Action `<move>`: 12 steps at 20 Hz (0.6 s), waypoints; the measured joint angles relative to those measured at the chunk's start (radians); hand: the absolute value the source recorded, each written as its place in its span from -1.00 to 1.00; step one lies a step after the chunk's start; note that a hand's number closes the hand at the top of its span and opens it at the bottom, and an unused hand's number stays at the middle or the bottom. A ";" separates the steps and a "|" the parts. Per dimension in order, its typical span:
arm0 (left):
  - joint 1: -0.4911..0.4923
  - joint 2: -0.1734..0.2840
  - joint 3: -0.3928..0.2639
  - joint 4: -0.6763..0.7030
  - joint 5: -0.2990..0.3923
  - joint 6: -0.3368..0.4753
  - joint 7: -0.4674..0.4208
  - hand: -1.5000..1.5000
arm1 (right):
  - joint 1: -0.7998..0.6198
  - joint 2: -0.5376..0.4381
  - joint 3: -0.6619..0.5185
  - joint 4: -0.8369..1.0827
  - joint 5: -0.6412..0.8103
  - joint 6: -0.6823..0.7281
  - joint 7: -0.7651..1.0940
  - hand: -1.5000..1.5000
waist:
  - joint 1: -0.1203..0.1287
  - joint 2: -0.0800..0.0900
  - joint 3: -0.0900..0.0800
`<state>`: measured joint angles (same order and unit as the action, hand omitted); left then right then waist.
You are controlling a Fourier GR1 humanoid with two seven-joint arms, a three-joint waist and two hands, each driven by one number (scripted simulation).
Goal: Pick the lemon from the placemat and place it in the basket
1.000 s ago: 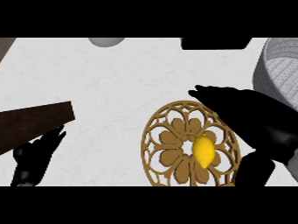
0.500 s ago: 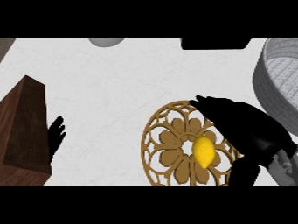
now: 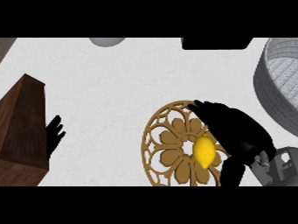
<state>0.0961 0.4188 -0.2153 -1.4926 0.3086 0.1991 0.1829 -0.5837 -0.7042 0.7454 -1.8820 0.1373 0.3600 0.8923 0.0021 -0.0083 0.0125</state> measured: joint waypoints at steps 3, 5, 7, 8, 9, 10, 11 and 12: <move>-0.002 -0.001 0.010 0.012 0.000 -0.014 -0.003 0.00 | 0.030 0.028 0.004 0.020 0.051 -0.015 -0.022 -1.00 | -0.001 0.000 0.000; -0.008 -0.004 0.016 0.027 -0.004 -0.019 -0.003 0.00 | 0.042 0.045 0.008 0.024 0.075 -0.013 -0.029 -1.00 | -0.001 -0.001 0.002; 0.000 -0.004 0.016 0.015 -0.002 -0.027 0.010 0.00 | 0.057 0.055 0.005 0.037 0.100 -0.012 -0.050 -1.00 | 0.000 -0.001 0.002; 0.002 -0.006 0.020 0.019 -0.002 -0.034 0.000 0.00 | 0.060 0.063 0.005 0.037 0.107 -0.006 -0.045 -1.00 | 0.000 -0.002 0.002; -0.001 -0.007 0.024 0.026 -0.001 -0.037 0.000 0.00 | 0.060 0.072 0.007 0.050 0.121 -0.002 -0.046 -1.00 | 0.000 -0.001 0.001; 0.008 -0.009 0.024 0.013 0.001 -0.042 -0.001 0.00 | 0.069 0.076 0.010 0.063 0.131 0.002 -0.048 -1.00 | 0.001 -0.001 0.000; 0.013 -0.013 0.024 0.009 0.000 -0.041 -0.001 0.00 | 0.077 0.081 0.016 0.064 0.139 0.010 -0.044 -1.00 | 0.001 -0.001 0.000; 0.013 -0.017 0.026 0.015 -0.004 -0.040 -0.006 0.00 | 0.081 0.083 0.016 0.065 0.143 0.021 -0.039 -1.00 | 0.000 -0.001 0.000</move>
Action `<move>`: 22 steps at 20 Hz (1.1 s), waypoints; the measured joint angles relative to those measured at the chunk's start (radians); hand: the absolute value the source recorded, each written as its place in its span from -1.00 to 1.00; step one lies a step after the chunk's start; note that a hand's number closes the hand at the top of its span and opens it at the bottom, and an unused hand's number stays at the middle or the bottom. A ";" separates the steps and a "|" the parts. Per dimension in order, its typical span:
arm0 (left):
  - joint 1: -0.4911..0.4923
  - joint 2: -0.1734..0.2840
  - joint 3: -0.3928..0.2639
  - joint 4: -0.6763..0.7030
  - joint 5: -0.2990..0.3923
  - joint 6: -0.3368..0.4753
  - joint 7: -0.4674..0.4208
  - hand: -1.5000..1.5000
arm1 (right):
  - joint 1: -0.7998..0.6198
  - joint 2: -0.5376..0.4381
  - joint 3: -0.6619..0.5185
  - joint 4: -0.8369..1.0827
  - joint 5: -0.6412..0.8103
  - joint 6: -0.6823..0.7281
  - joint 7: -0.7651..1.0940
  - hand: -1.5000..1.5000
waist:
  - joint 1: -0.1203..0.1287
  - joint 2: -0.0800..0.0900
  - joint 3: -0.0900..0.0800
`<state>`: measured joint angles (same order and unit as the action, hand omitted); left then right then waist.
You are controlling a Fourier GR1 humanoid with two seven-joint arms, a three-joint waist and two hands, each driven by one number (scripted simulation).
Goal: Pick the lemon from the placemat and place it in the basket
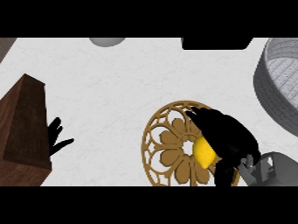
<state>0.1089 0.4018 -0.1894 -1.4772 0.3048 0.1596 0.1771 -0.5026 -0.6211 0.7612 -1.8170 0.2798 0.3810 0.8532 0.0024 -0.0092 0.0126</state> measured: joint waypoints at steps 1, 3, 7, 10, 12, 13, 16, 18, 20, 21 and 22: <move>-0.005 -0.002 0.003 0.005 -0.003 0.004 0.005 0.00 | -0.003 0.009 0.002 0.013 0.002 0.014 0.006 -1.00 | 0.001 0.000 0.000; -0.004 -0.004 0.009 0.010 -0.004 -0.005 -0.004 0.00 | 0.015 0.019 0.011 0.025 0.024 0.019 0.008 -1.00 | 0.000 0.000 0.000; 0.006 -0.016 0.009 -0.005 -0.018 0.005 0.006 0.00 | 0.041 0.046 0.015 0.064 0.063 0.030 -0.008 -1.00 | 0.001 0.001 0.000; -0.002 -0.022 0.016 0.006 -0.030 0.009 0.011 0.00 | 0.060 0.057 0.007 0.084 0.090 0.029 -0.036 -1.00 | 0.000 0.000 0.001; -0.002 -0.030 0.018 0.005 -0.041 0.020 0.013 0.00 | 0.066 0.073 0.009 0.101 0.114 0.026 -0.050 -1.00 | 0.001 0.000 0.002; -0.003 -0.028 0.025 0.009 -0.034 0.008 0.010 0.00 | 0.077 0.078 0.012 0.109 0.132 0.015 -0.059 -1.00 | 0.000 0.000 0.002; -0.005 -0.032 0.029 0.012 -0.043 0.004 0.010 0.00 | 0.072 0.105 -0.003 0.118 0.148 0.030 -0.057 -1.00 | 0.000 0.000 0.002; -0.013 -0.033 0.037 0.018 -0.044 0.003 0.020 0.00 | 0.081 0.122 -0.001 0.139 0.170 0.021 -0.074 -1.00 | 0.000 0.000 0.001; -0.003 -0.039 0.032 0.004 -0.056 0.010 0.024 0.00 | 0.097 0.125 0.002 0.148 0.191 0.018 -0.089 1.00 | 0.001 0.000 0.001; -0.006 -0.038 0.034 0.007 -0.055 0.004 0.027 0.00 | 0.096 0.130 0.006 0.154 0.202 0.020 -0.100 1.00 | 0.001 0.000 0.001; 0.005 -0.041 0.032 -0.004 -0.054 0.000 0.023 0.00 | 0.094 0.125 0.010 0.162 0.218 0.017 -0.125 1.00 | 0.002 0.000 0.001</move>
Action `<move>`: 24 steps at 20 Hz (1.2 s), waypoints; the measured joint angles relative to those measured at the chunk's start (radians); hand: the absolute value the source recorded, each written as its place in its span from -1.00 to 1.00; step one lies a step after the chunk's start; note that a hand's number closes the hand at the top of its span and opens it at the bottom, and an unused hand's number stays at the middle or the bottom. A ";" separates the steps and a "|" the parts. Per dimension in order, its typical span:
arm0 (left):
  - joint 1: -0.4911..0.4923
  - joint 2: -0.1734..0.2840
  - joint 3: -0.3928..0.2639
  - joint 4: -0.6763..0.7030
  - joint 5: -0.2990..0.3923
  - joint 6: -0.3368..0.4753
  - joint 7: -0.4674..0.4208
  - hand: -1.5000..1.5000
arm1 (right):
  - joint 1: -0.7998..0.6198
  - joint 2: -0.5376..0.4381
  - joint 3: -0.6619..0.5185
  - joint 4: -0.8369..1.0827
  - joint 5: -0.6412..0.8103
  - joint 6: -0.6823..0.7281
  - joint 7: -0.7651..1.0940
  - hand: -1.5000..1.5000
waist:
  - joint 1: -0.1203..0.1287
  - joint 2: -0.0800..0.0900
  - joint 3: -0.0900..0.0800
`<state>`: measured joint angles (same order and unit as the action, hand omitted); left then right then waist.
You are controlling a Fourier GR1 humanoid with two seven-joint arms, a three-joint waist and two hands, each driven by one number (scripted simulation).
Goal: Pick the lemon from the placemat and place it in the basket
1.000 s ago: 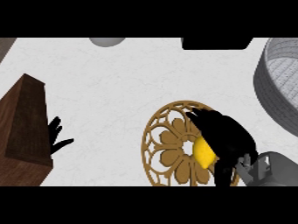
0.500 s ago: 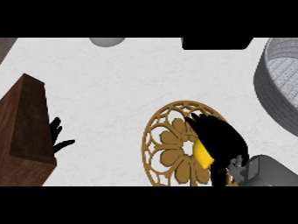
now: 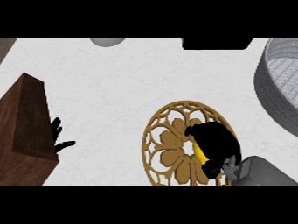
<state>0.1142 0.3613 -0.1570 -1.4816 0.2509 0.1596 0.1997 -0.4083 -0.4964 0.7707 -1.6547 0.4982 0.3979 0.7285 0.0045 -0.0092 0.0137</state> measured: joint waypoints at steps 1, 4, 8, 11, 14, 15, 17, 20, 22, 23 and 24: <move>0.002 -0.002 0.002 -0.002 0.004 -0.003 0.003 0.00 | -0.003 -0.004 0.003 0.003 0.017 -0.003 -0.020 1.00 | 0.000 0.000 0.000; -0.005 -0.004 0.009 0.007 0.001 -0.012 0.001 0.00 | -0.014 -0.017 0.007 0.030 0.068 -0.013 -0.083 1.00 | 0.000 0.001 0.000; 0.005 -0.014 0.012 -0.001 -0.015 -0.004 -0.002 0.00 | -0.014 -0.025 0.008 0.031 0.111 -0.002 -0.126 1.00 | -0.001 0.000 0.000; 0.010 -0.015 0.021 -0.002 -0.015 -0.007 0.001 0.00 | 0.060 -0.065 0.016 -0.026 0.152 -0.045 -0.151 1.00 | -0.009 -0.002 0.001; 0.031 -0.014 0.026 -0.017 -0.020 0.001 0.007 0.00 | 0.191 -0.167 0.005 -0.111 0.182 -0.140 -0.204 1.00 | -0.026 -0.006 0.000; 0.028 -0.011 0.035 -0.009 -0.014 -0.005 0.007 0.00 | 0.235 -0.198 0.002 -0.139 0.194 -0.174 -0.221 1.00 | -0.031 -0.006 0.000; 0.030 -0.012 0.041 -0.009 -0.010 -0.009 0.008 0.00 | 0.311 -0.250 -0.004 -0.190 0.223 -0.231 -0.237 1.00 | -0.034 -0.007 0.000; 0.029 -0.011 0.048 -0.009 -0.003 -0.022 0.013 0.00 | 0.407 -0.316 -0.032 -0.252 0.260 -0.327 -0.269 1.00 | -0.035 -0.006 -0.001; 0.038 -0.014 0.047 -0.018 -0.004 -0.023 0.011 0.00 | 0.463 -0.341 -0.061 -0.289 0.272 -0.403 -0.291 1.00 | -0.036 -0.006 -0.002; 0.042 -0.014 0.047 -0.025 -0.005 -0.021 0.016 0.00 | 0.486 -0.339 -0.082 -0.305 0.251 -0.439 -0.306 1.00 | -0.037 -0.005 -0.002; 0.046 -0.015 0.047 -0.030 -0.006 -0.019 0.016 0.00 | 0.505 -0.325 -0.098 -0.328 0.230 -0.472 -0.311 1.00 | -0.038 -0.005 -0.002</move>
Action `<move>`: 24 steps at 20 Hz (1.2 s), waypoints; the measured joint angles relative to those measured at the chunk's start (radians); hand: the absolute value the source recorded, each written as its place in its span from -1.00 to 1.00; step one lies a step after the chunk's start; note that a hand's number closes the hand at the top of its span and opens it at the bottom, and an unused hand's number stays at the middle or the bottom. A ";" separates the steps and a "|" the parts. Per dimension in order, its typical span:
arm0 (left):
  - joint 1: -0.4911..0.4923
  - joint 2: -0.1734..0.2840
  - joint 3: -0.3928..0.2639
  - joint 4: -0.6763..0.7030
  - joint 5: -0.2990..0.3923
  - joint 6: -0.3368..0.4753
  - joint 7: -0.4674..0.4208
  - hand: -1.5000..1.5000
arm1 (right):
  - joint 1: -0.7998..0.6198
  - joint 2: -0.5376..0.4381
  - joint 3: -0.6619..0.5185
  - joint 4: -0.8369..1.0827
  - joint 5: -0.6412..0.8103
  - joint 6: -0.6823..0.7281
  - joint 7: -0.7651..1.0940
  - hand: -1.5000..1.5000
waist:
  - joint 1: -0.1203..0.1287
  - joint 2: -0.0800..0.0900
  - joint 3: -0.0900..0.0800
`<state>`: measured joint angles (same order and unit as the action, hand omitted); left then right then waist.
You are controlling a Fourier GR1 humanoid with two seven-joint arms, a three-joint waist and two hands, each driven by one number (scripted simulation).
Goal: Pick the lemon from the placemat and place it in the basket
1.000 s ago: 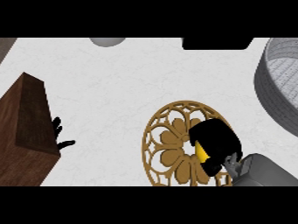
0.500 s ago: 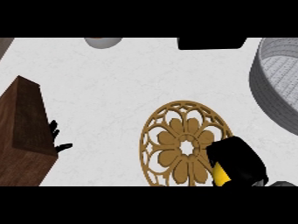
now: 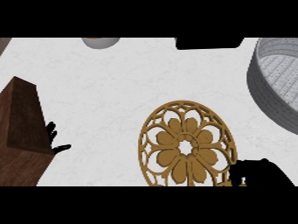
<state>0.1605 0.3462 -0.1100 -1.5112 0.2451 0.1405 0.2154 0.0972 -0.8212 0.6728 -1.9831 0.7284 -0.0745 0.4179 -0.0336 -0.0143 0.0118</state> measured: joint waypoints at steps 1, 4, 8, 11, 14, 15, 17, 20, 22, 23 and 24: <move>0.004 0.000 0.004 -0.002 0.002 0.002 -0.001 0.00 | 0.011 0.031 -0.020 -0.029 -0.047 -0.033 -0.006 1.00 | -0.004 0.001 0.001; 0.014 0.000 0.010 -0.006 0.002 0.007 0.000 0.00 | 0.036 0.110 -0.088 -0.140 -0.183 -0.120 -0.027 1.00 | -0.017 0.001 0.002; 0.018 0.005 0.012 -0.008 0.004 -0.002 -0.002 0.00 | 0.060 0.118 -0.243 -0.306 -0.335 -0.175 -0.018 1.00 | -0.019 0.001 0.001; 0.014 0.002 0.013 -0.007 0.003 -0.003 -0.001 0.00 | 0.067 0.100 -0.394 -0.395 -0.457 -0.181 0.026 1.00 | -0.014 0.002 -0.001; 0.008 0.003 0.009 -0.008 0.001 -0.009 0.007 0.00 | 0.044 0.059 -0.566 -0.423 -0.576 -0.160 0.085 1.00 | -0.008 0.003 -0.002; 0.010 0.002 0.006 -0.011 -0.002 -0.009 0.005 0.00 | 0.033 0.045 -0.621 -0.439 -0.619 -0.152 0.116 1.00 | -0.006 0.003 -0.002; 0.006 -0.003 0.000 -0.010 -0.011 -0.007 0.000 0.00 | -0.005 0.020 -0.734 -0.424 -0.706 -0.134 0.159 1.00 | 0.001 0.004 -0.002; 0.004 -0.006 -0.004 -0.021 -0.012 -0.007 0.013 0.00 | -0.075 -0.032 -0.897 -0.361 -0.845 -0.088 0.202 1.00 | 0.010 0.004 -0.003; -0.003 -0.008 -0.007 -0.014 -0.019 -0.010 0.005 0.00 | -0.124 -0.073 -0.987 -0.292 -0.925 -0.049 0.221 1.00 | 0.016 0.005 -0.003; -0.011 -0.008 -0.004 -0.006 -0.020 -0.010 0.009 0.00 | -0.149 -0.098 -1.029 -0.254 -0.964 -0.025 0.229 1.00 | 0.018 0.005 -0.004; -0.012 -0.009 -0.004 -0.003 -0.021 -0.014 0.001 0.00 | -0.172 -0.121 -1.065 -0.212 -0.996 -0.002 0.236 1.00 | 0.020 0.006 -0.004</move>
<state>0.1483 0.3374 -0.1136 -1.5145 0.2244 0.1262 0.2167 -0.0745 -0.9425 -0.3927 -2.1956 -0.2678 -0.0764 0.6535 -0.0132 -0.0087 0.0078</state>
